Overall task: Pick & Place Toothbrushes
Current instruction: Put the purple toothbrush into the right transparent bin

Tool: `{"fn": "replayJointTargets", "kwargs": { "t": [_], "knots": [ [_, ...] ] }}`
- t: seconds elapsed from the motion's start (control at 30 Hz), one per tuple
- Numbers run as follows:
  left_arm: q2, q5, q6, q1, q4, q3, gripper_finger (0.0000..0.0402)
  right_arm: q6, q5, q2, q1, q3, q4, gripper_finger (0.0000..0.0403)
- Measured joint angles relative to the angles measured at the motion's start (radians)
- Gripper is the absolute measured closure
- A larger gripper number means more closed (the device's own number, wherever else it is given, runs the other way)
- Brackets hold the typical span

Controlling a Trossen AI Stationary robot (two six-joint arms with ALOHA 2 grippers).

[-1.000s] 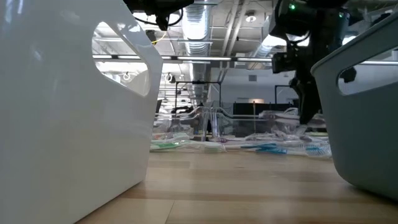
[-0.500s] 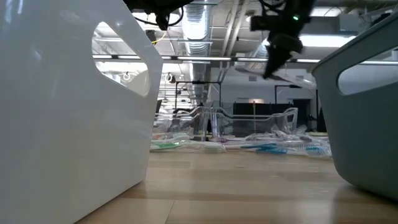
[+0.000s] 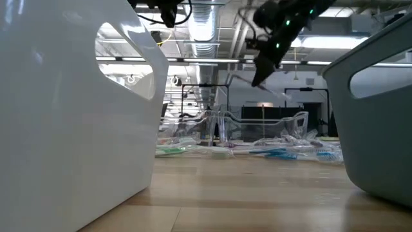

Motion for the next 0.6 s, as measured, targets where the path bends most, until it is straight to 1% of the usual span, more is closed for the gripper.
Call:
{"fn": "replayJointTargets", "kwargs": {
  "t": [0.13,0.23,0.33,0.47,0.6],
  "knots": [
    [0.000,0.000,0.000,-0.019,0.001,0.000,0.0394,-0.038,-0.019,0.102,-0.051,-0.002,-0.002,0.0385],
    [0.000,0.000,0.000,-0.028,-0.003,0.000,0.0394,-0.061,-0.021,0.167,-0.059,-0.002,-0.003,0.0383],
    [0.000,0.000,0.000,-0.032,-0.005,0.000,0.0394,-0.054,-0.023,0.223,-0.056,0.009,-0.012,0.0390],
    [0.000,0.000,0.001,-0.032,-0.004,-0.004,0.0394,-0.018,-0.023,0.273,-0.056,0.052,-0.062,0.0391],
    [0.000,0.000,0.007,-0.032,-0.007,-0.011,0.0394,-0.020,-0.023,0.319,-0.057,0.093,-0.125,0.0385]
  ]
}}
